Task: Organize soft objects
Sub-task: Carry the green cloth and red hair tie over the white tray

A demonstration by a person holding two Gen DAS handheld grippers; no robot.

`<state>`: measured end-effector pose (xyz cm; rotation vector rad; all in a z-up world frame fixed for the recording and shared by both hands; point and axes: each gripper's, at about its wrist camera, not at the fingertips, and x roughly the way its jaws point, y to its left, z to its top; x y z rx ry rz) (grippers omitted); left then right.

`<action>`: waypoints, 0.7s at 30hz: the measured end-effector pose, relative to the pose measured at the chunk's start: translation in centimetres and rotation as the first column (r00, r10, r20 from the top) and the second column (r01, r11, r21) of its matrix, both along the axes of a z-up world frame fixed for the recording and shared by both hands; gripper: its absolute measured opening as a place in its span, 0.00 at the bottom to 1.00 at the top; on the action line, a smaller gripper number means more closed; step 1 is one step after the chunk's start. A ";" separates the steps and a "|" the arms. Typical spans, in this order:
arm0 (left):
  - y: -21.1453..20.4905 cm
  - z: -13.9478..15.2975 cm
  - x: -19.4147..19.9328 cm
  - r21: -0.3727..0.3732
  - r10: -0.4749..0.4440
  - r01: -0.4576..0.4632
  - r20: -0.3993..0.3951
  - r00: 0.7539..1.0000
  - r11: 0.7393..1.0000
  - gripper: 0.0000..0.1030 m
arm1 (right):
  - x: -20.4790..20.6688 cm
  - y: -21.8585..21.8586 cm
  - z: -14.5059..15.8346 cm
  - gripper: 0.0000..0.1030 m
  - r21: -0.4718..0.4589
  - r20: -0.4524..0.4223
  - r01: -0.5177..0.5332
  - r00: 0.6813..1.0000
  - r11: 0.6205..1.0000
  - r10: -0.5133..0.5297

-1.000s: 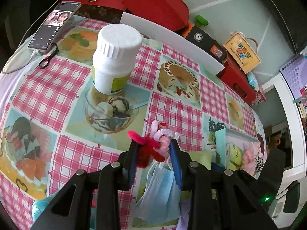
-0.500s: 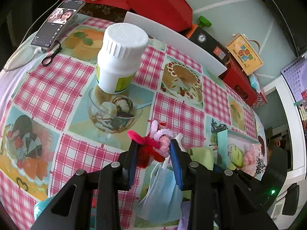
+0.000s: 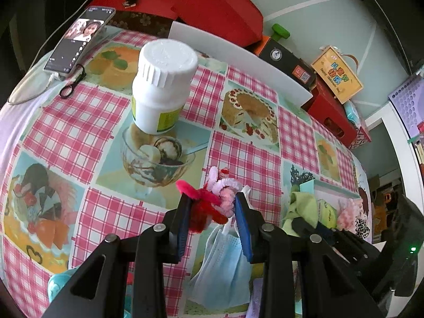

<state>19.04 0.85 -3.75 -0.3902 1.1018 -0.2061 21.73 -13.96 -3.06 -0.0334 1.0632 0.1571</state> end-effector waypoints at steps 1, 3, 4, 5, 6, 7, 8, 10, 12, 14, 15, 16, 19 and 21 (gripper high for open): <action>0.0 0.2 -0.1 0.002 0.000 0.000 0.006 1.000 1.000 0.33 | -0.1 -0.1 0.4 0.14 0.004 0.011 0.001 1.000 1.000 -0.001; -0.1 0.8 -0.3 0.009 -0.001 0.001 0.021 1.000 1.000 0.33 | -0.3 -0.2 1.3 0.14 0.014 0.036 0.002 0.999 1.000 -0.003; -0.2 1.2 -0.4 0.013 -0.003 0.002 0.031 1.000 1.000 0.33 | -0.4 -0.3 1.6 0.14 0.017 0.045 0.003 0.999 1.000 -0.004; -0.3 1.5 -0.5 0.017 -0.004 0.004 0.039 0.999 1.000 0.33 | -0.5 -0.3 2.0 0.14 0.020 0.054 0.004 0.999 1.000 -0.006; -0.5 2.0 -0.7 0.021 -0.007 0.006 0.053 0.999 1.000 0.33 | -0.6 -0.5 2.4 0.14 0.025 0.066 0.008 0.998 1.000 -0.009; -0.6 2.4 -0.8 0.025 -0.010 0.008 0.063 0.998 1.000 0.33 | -0.8 -0.6 2.8 0.14 0.029 0.074 0.010 0.997 1.000 -0.012; -0.8 2.8 -1.0 0.029 -0.013 0.011 0.075 0.997 1.000 0.33 | -0.9 -0.8 3.2 0.14 0.034 0.082 0.014 0.996 0.999 -0.017; -1.3 3.8 -1.4 0.037 -0.023 0.020 0.100 0.995 0.999 0.33 | -1.3 -1.3 4.3 0.14 0.045 0.106 0.026 0.994 0.999 -0.031; -2.1 4.8 -1.9 0.043 -0.042 0.037 0.134 0.990 0.998 0.33 | -1.9 -1.8 5.4 0.14 0.048 0.131 0.041 0.990 0.998 -0.047; -3.0 5.8 -2.4 0.047 -0.066 0.059 0.166 0.984 0.997 0.33 | -2.4 -2.7 6.6 0.14 0.048 0.163 0.062 0.984 0.997 -0.069; -3.6 6.2 -2.6 0.050 -0.081 0.073 0.179 0.980 0.996 0.33 | -2.8 -3.4 7.4 0.14 0.046 0.182 0.079 0.979 0.996 -0.086; -4.2 6.6 -2.8 0.052 -0.095 0.087 0.190 0.977 0.995 0.33 | -3.1 -4.0 7.9 0.14 0.044 0.196 0.094 0.975 0.995 -0.101; -6.8 7.7 -3.5 0.066 -0.171 0.160 0.229 0.958 0.985 0.33 | -4.0 -6.8 9.5 0.14 0.022 0.228 0.171 0.959 0.985 -0.172; -8.7 7.9 -3.8 0.070 -0.226 0.215 0.237 0.945 0.974 0.33 | -4.6 -9.0 10.1 0.14 -0.002 0.234 0.247 0.942 0.969 -0.239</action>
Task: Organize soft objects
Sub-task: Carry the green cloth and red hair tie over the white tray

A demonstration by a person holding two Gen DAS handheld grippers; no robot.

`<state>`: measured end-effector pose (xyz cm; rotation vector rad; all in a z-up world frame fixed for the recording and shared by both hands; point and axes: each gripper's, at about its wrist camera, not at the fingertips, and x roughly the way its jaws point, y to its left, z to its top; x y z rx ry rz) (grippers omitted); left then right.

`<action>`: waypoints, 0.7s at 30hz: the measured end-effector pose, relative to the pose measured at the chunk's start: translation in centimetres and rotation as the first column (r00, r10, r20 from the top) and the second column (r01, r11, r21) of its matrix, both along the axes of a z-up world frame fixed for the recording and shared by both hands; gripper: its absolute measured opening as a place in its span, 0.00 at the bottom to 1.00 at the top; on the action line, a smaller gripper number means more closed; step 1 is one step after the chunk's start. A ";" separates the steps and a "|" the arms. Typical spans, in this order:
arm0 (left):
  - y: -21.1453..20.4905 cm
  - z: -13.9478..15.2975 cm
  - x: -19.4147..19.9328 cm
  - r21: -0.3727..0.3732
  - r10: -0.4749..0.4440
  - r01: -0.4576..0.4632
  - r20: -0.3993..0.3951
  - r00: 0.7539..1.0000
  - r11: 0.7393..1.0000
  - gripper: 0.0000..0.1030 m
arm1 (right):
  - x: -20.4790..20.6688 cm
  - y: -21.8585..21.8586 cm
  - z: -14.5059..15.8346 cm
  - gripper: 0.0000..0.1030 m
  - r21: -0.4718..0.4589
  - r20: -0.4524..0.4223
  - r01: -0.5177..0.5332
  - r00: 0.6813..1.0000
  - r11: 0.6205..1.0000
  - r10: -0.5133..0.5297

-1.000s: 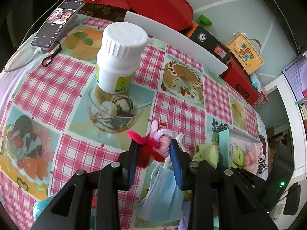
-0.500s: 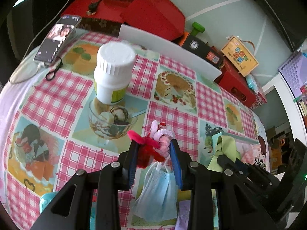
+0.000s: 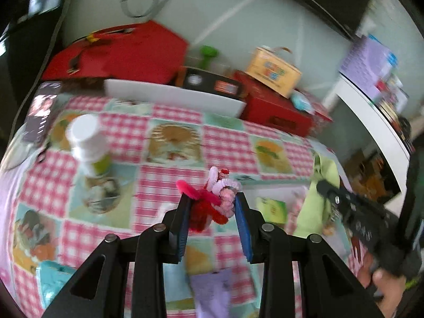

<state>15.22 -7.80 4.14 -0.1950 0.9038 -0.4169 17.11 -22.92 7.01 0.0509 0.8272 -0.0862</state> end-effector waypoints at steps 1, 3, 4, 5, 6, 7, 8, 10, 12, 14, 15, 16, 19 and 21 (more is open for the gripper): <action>-1.0 0.0 -0.2 0.002 -0.031 0.031 0.001 1.000 1.000 0.33 | -0.3 -1.0 0.2 0.14 -0.001 0.000 0.035 0.999 0.999 -0.035; -3.0 0.0 -0.7 0.012 -0.088 0.088 0.002 0.996 0.996 0.33 | -1.0 -3.4 0.5 0.14 0.017 -0.005 0.112 0.994 0.994 -0.111; -4.1 0.0 -1.0 0.021 -0.118 0.118 0.003 0.993 0.993 0.33 | -1.3 -4.2 0.7 0.14 0.024 -0.006 0.141 0.990 0.990 -0.141; -5.2 0.0 -1.3 0.030 -0.145 0.145 0.005 0.989 0.989 0.33 | -1.9 -5.4 0.8 0.14 0.027 -0.007 0.183 0.983 0.983 -0.183; -6.1 0.0 -1.6 0.035 -0.168 0.167 0.007 0.986 0.985 0.33 | -2.2 -6.2 0.9 0.14 0.025 -0.009 0.211 0.977 0.977 -0.211; -6.9 -0.1 -1.9 0.042 -0.191 0.190 0.007 0.982 0.981 0.33 | -2.7 -7.1 1.0 0.14 0.020 -0.012 0.245 0.970 0.969 -0.245; -8.0 -0.2 -2.2 0.051 -0.218 0.217 0.006 0.976 0.975 0.33 | -2.9 -7.8 1.0 0.15 0.019 -0.015 0.264 0.964 0.964 -0.264; -9.6 -0.6 -2.9 0.067 -0.257 0.256 0.007 0.966 0.964 0.33 | -3.8 -9.4 0.9 0.16 0.027 -0.022 0.308 0.951 0.951 -0.308; -11.2 -1.2 -3.6 0.082 -0.293 0.292 0.002 0.956 0.953 0.33 | -4.5 -10.6 0.5 0.16 0.025 -0.041 0.344 0.938 0.938 -0.343; -12.6 -1.8 -4.2 0.096 -0.326 0.325 -0.007 0.945 0.941 0.33 | -5.0 -11.3 0.0 0.16 0.022 -0.063 0.362 0.931 0.932 -0.360; -13.3 -2.1 -4.5 0.103 -0.340 0.340 -0.014 0.940 0.935 0.33 | -5.2 -11.6 -0.5 0.16 0.024 -0.080 0.366 0.928 0.930 -0.363; -14.0 -2.6 -4.7 0.111 -0.352 0.353 -0.023 0.936 0.929 0.33 | -5.4 -11.7 -0.9 0.16 0.026 -0.095 0.366 0.927 0.930 -0.362; -15.5 -3.8 -5.1 0.129 -0.377 0.380 -0.044 0.925 0.916 0.33 | -5.9 -11.6 -2.4 0.18 0.021 -0.148 0.361 0.923 0.932 -0.354; -16.2 -4.7 -5.1 0.146 -0.384 0.389 -0.065 0.921 0.909 0.33 | -5.7 -11.6 -3.8 0.18 0.020 -0.195 0.355 0.918 0.935 -0.344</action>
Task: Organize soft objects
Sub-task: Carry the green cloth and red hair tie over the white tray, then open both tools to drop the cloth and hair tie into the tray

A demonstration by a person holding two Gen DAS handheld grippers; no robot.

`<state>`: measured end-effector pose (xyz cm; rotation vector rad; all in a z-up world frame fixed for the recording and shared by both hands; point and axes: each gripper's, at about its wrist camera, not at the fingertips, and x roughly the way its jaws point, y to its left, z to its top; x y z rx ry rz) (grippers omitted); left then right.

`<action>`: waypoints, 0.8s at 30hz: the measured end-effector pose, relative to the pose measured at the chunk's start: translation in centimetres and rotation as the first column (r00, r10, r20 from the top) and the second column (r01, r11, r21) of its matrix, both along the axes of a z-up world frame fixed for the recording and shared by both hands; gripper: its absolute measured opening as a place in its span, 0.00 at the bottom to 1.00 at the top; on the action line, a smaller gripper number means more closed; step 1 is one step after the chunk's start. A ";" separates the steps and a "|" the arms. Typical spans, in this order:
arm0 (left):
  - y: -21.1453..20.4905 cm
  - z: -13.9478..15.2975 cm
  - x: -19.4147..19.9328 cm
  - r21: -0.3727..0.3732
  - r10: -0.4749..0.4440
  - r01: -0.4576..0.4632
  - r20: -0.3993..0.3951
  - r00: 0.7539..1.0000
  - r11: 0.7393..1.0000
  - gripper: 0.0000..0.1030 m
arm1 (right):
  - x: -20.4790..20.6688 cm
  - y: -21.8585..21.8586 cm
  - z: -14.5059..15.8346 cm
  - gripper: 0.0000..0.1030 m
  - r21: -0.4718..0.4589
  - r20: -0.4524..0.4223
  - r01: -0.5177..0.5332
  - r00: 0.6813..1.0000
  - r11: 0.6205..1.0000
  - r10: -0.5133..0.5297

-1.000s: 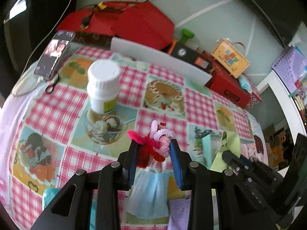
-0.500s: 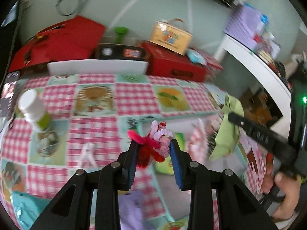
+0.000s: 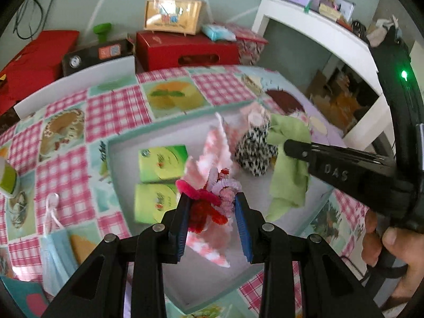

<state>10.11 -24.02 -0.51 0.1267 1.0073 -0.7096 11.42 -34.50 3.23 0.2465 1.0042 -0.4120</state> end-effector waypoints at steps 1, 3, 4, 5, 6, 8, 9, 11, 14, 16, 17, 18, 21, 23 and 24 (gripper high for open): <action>-0.4 -0.5 0.0 0.014 -0.003 0.004 -0.009 1.000 1.000 0.33 | 0.0 0.0 -0.5 0.18 0.006 -0.017 -0.004 1.000 1.000 0.005; -0.9 -1.4 0.0 0.036 -0.013 0.014 -0.030 0.999 0.999 0.33 | 0.4 0.1 -1.7 0.18 0.015 -0.055 -0.011 0.998 1.000 0.011; -1.0 -1.7 0.1 0.045 -0.015 0.017 -0.039 0.999 0.999 0.34 | 0.4 0.2 -2.0 0.18 0.018 -0.064 -0.013 0.998 1.000 0.015; -1.1 -2.0 0.0 0.053 -0.017 0.019 -0.048 0.999 0.998 0.35 | 0.6 0.2 -2.4 0.18 0.023 -0.080 -0.020 0.997 1.000 0.021; -1.2 -2.2 0.0 0.059 -0.019 0.022 -0.054 0.998 0.998 0.36 | 0.7 0.3 -2.7 0.18 0.022 -0.091 -0.022 0.996 1.000 0.024; -1.1 -2.2 0.0 0.062 -0.018 0.021 -0.055 0.998 0.998 0.45 | 0.9 0.3 -2.9 0.25 0.017 -0.104 -0.022 0.994 1.000 0.024; -1.1 -2.1 0.0 0.062 -0.017 0.020 -0.053 0.998 0.998 0.47 | 0.9 0.3 -3.0 0.30 0.013 -0.109 -0.021 0.994 1.000 0.022; -0.9 -1.9 0.0 0.057 -0.013 0.016 -0.053 0.999 0.998 0.52 | 1.0 0.4 -2.9 0.42 0.004 -0.111 -0.021 0.994 1.000 0.021; -0.6 -1.5 0.2 0.058 -0.006 0.009 -0.053 0.999 0.998 0.53 | 0.9 0.5 -2.6 0.50 -0.008 -0.105 -0.025 0.994 1.000 0.024; -0.2 -1.1 0.2 0.054 -0.002 0.005 -0.051 0.999 0.999 0.57 | 1.0 0.5 -2.3 0.59 -0.016 -0.102 -0.021 0.995 1.000 0.019; -0.1 -0.9 0.3 0.048 0.000 0.003 -0.050 0.999 0.999 0.63 | 1.1 0.4 -2.2 0.61 -0.021 -0.102 -0.018 0.995 1.000 0.016; 0.2 -0.6 0.3 0.041 0.003 -0.002 -0.046 0.999 0.999 0.65 | 1.0 0.4 -2.1 0.63 -0.029 -0.101 -0.010 0.995 1.000 0.007; 1.2 0.3 0.6 0.034 0.039 -0.038 -0.021 0.999 0.999 0.70 | 1.0 0.1 -2.0 0.69 -0.041 -0.104 0.005 0.995 0.999 -0.009; 2.0 0.6 1.0 0.026 0.070 -0.070 -0.014 0.997 0.997 0.75 | 1.0 0.0 -1.9 0.74 -0.043 -0.103 0.007 0.995 0.999 -0.012; 2.6 0.7 1.3 0.020 0.091 -0.091 -0.014 0.996 0.996 0.76 | 1.0 0.0 -1.9 0.78 -0.044 -0.104 0.008 0.995 0.999 -0.013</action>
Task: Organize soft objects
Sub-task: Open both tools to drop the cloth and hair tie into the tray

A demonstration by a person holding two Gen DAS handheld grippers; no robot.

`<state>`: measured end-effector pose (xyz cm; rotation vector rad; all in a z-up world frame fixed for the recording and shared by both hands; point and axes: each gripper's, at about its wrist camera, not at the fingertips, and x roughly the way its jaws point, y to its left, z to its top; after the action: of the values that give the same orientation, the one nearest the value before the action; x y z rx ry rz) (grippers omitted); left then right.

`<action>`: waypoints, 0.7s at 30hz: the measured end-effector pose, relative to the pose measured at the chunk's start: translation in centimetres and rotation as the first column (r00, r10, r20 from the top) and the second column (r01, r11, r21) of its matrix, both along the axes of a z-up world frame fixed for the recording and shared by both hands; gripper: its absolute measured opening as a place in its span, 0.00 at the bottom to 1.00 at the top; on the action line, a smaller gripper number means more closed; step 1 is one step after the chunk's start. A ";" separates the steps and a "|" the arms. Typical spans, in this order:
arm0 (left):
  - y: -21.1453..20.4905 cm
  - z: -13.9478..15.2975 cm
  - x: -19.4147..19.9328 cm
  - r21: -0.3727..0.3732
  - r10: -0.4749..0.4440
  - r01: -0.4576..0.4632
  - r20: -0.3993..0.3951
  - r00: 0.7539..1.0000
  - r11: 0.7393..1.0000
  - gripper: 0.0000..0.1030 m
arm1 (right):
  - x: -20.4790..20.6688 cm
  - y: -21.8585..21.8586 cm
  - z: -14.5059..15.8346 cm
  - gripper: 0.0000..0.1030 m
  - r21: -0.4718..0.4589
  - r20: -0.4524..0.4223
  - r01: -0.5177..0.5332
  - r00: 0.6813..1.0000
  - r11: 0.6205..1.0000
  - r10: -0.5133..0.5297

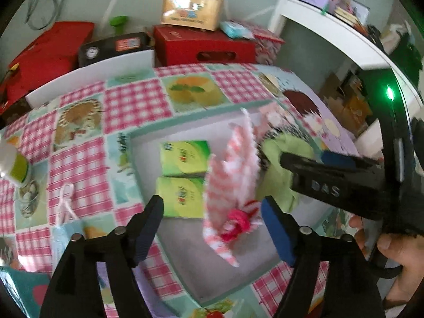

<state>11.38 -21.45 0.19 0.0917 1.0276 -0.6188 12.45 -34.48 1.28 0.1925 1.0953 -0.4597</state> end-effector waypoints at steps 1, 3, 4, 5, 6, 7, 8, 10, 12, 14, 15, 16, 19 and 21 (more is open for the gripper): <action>0.6 0.0 0.4 -0.007 0.025 -0.025 0.000 1.000 1.000 0.76 | 0.0 0.0 0.0 0.81 -0.003 -0.001 0.001 1.000 1.000 -0.001; 1.9 0.0 1.2 -0.017 0.077 -0.077 0.003 0.997 0.997 0.77 | 0.1 0.0 0.0 0.83 -0.010 -0.004 -0.001 1.000 1.000 0.001; 2.8 -0.2 1.7 -0.019 0.115 -0.115 0.002 0.993 0.993 0.81 | 0.1 0.1 -0.1 0.86 -0.013 -0.005 -0.001 1.000 1.000 0.001; 3.4 -0.5 2.1 -0.015 0.144 -0.144 0.000 0.990 0.989 0.89 | 0.1 0.2 0.0 0.88 -0.021 -0.007 -0.003 1.000 1.000 0.003; 4.4 -0.7 2.7 -0.008 0.187 -0.187 -0.001 0.982 0.982 0.92 | 0.1 0.3 0.0 0.95 -0.031 -0.008 -0.005 1.000 1.000 0.005; 5.2 -0.9 3.0 -0.005 0.216 -0.216 0.002 0.976 0.976 0.93 | 0.1 0.4 0.1 1.00 -0.043 -0.007 -0.007 1.000 0.999 0.007; 6.3 -1.0 3.5 0.000 0.254 -0.254 0.008 0.967 0.967 0.93 | 0.1 0.6 0.3 1.00 -0.054 -0.002 -0.011 1.000 0.999 0.011; 8.0 -1.1 4.1 0.006 0.307 -0.307 0.006 0.952 0.952 0.95 | 0.1 0.8 0.6 1.00 -0.061 0.014 -0.018 1.000 0.998 0.019; 9.9 -1.1 4.6 0.004 0.357 -0.357 0.001 0.934 0.934 0.96 | 0.1 1.2 1.0 1.00 -0.059 0.031 -0.027 0.999 0.998 0.029; 11.9 -0.9 5.0 0.010 0.402 -0.402 0.008 0.916 0.916 0.96 | 0.3 1.6 1.2 1.00 -0.057 0.038 -0.033 0.999 0.998 0.035; 12.7 -0.8 5.0 0.013 0.419 -0.419 0.015 0.908 0.908 0.96 | 0.4 1.7 1.4 1.00 -0.056 0.040 -0.038 0.998 0.998 0.040; 13.3 -0.7 5.1 0.017 0.433 -0.434 0.021 0.901 0.901 0.97 | 0.4 2.0 1.5 1.00 -0.055 0.043 -0.044 0.998 0.998 0.046; 15.5 -0.3 5.3 0.026 0.470 -0.470 0.033 0.882 0.882 0.97 | 0.7 3.3 1.9 1.00 -0.057 0.052 -0.078 0.995 0.995 0.081; 16.7 -0.2 5.3 0.035 0.484 -0.485 0.031 0.875 0.874 0.97 | 0.9 4.3 2.2 1.00 -0.053 0.061 -0.106 0.992 0.993 0.110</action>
<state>16.65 -4.77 -0.04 -0.1227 0.9936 -0.1357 13.35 -30.16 3.48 0.1025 1.0253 -0.3812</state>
